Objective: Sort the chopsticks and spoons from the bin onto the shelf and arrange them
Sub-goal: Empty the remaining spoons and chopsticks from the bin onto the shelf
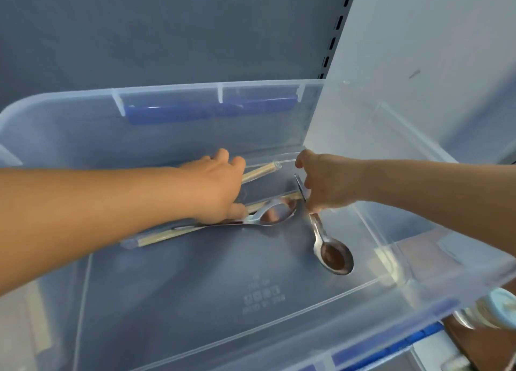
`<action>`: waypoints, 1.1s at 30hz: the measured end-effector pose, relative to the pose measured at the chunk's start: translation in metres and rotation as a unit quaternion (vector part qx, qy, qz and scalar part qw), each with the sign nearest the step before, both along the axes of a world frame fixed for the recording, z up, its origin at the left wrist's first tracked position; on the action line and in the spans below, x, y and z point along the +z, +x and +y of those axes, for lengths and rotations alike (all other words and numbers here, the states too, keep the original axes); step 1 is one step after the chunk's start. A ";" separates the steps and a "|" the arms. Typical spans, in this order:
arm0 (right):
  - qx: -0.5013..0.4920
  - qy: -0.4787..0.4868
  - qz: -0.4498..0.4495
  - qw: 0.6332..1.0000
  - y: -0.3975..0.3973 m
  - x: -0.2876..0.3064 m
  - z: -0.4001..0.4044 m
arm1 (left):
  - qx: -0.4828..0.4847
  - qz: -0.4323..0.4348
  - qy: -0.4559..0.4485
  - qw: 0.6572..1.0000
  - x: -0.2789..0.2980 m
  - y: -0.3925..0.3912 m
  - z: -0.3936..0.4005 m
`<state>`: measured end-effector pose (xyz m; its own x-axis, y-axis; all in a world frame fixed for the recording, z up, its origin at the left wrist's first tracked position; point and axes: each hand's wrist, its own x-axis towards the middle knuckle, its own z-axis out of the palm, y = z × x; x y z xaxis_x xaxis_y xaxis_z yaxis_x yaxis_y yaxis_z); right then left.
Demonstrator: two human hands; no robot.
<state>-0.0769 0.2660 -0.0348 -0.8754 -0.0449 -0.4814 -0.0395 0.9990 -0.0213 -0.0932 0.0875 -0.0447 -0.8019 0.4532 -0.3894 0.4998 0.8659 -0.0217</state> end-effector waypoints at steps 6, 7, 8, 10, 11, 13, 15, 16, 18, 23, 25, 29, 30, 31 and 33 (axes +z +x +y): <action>0.032 0.004 -0.014 0.999 -0.001 0.004 -0.017 | 0.009 -0.017 -0.023 1.000 0.003 0.007 -0.006; 0.035 0.012 -0.014 0.999 -0.001 0.003 -0.021 | 0.010 -0.012 -0.022 1.000 0.002 0.009 -0.007; 0.040 0.022 -0.015 0.999 -0.001 0.001 -0.024 | 0.009 -0.006 -0.022 1.000 0.001 0.010 -0.008; 0.055 0.034 -0.018 0.998 -0.002 -0.002 -0.027 | 0.008 0.002 -0.025 1.000 -0.003 0.011 -0.009; 0.056 0.029 -0.015 0.998 -0.002 -0.002 -0.027 | 0.009 0.005 -0.025 1.000 -0.004 0.013 -0.010; 0.039 -0.005 -0.014 0.999 -0.004 0.000 -0.024 | 0.013 0.010 -0.013 1.000 -0.002 0.018 -0.011; 0.003 -0.072 -0.015 0.997 -0.005 0.005 -0.020 | 0.014 -0.002 -0.026 1.000 0.002 0.024 -0.012; -0.013 -0.101 -0.016 0.995 -0.006 0.008 -0.018 | 0.013 -0.013 -0.044 0.999 0.003 0.027 -0.012; -0.036 -0.137 -0.024 0.990 -0.007 0.012 -0.017 | 0.012 -0.021 -0.067 0.997 0.001 0.029 -0.014; -0.073 -0.212 -0.019 0.974 -0.006 0.017 -0.017 | 0.060 0.009 -0.068 0.996 -0.004 0.030 -0.018; -0.094 -0.250 -0.006 0.964 -0.006 0.020 -0.019 | 0.104 0.006 -0.031 0.994 -0.004 0.026 -0.022; -0.136 -0.351 0.008 0.926 -0.007 0.022 -0.024 | 0.196 -0.055 0.121 0.971 0.005 0.023 -0.024; -0.144 -0.381 0.005 0.913 -0.007 0.021 -0.027 | 0.211 -0.088 0.141 0.963 0.007 0.026 -0.022; -0.151 -0.407 0.000 0.901 -0.007 0.021 -0.031 | 0.222 -0.126 0.148 0.956 0.007 0.029 -0.020; -0.167 -0.461 -0.009 0.871 -0.006 0.021 -0.038 | 0.253 -0.177 0.176 0.935 0.006 0.035 -0.019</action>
<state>-0.0832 0.2279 -0.0138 -0.9068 -0.1636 -0.3886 0.2584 0.5126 -0.8189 -0.0577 0.0682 -0.0389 -0.7978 0.1995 -0.5689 -0.0544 0.9160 0.3975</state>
